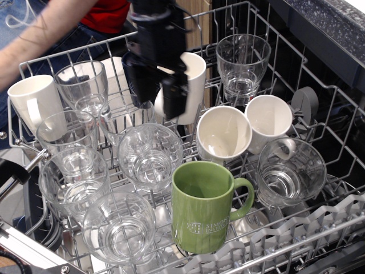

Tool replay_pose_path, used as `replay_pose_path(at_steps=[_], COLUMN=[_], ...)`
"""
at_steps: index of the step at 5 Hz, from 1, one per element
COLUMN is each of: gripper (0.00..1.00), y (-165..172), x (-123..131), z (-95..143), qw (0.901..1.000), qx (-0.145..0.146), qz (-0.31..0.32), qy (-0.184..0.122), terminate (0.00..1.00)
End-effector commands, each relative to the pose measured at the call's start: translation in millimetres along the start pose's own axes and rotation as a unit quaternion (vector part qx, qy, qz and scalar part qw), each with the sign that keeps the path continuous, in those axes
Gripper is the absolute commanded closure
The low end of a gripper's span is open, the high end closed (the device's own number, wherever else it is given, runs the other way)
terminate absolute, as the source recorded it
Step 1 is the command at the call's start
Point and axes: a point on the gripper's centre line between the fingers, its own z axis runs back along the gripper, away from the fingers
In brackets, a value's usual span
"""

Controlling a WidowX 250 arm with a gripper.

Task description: Pick up green mug

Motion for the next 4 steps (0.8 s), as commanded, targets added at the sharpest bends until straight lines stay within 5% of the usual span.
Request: replay_pose_path(at_steps=[1, 4], gripper=[0.0, 0.0], y=[-23.2, -48.2], x=[24.2, 20.3], z=[-15.7, -69.1], qw=[0.9985, 0.9962], qx=[0.028, 0.0], qz=[0.042, 0.086], qy=[-0.022, -0.005], terminate=[0.0, 0.0])
